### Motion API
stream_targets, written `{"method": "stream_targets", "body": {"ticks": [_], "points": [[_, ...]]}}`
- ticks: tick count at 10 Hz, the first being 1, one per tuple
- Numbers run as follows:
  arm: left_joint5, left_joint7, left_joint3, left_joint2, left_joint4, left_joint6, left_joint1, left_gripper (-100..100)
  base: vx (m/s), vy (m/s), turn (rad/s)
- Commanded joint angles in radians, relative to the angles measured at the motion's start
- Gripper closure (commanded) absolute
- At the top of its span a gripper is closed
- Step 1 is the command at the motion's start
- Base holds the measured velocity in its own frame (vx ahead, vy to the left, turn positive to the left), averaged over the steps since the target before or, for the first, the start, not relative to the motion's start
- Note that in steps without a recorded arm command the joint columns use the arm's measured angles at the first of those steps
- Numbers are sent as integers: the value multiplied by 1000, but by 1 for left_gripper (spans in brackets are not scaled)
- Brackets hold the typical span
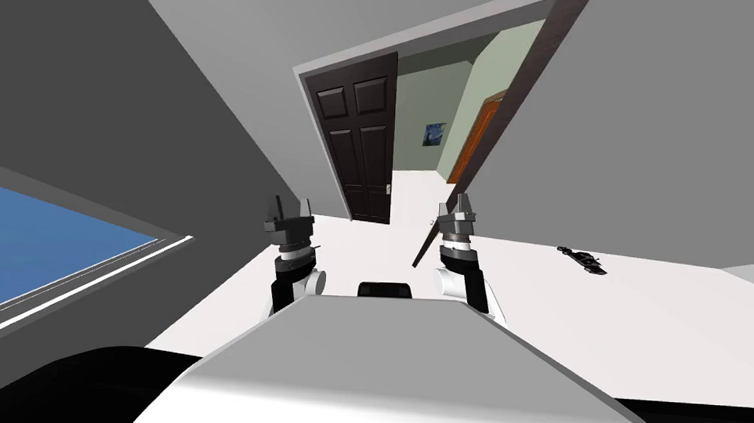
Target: Pull the door open
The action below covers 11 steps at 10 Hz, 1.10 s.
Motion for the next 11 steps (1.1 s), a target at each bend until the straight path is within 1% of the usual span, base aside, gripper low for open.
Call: {"method": "stream_targets", "body": {"ticks": [1, 3, 5, 8, 9, 10, 11], "points": [[5, -6, -4, 8, 31, -3, -9, -100, 14, -17, -36], [9, -12, -8, 13, 56, -6, -16, -100, 180, 0, -33], [16, -22, -14, 22, 107, -11, -31, -100, 186, -13, -48], [24, -32, -21, 31, 156, -16, -46, -100, 130, 5, -31], [28, -39, -25, 34, 187, -19, -55, -100, 103, -4, -40], [31, -42, -27, 36, 202, -21, -59, -100, 104, -7, -36], [35, -48, -31, 40, 233, -24, -68, -100, 121, -2, -47]]}}
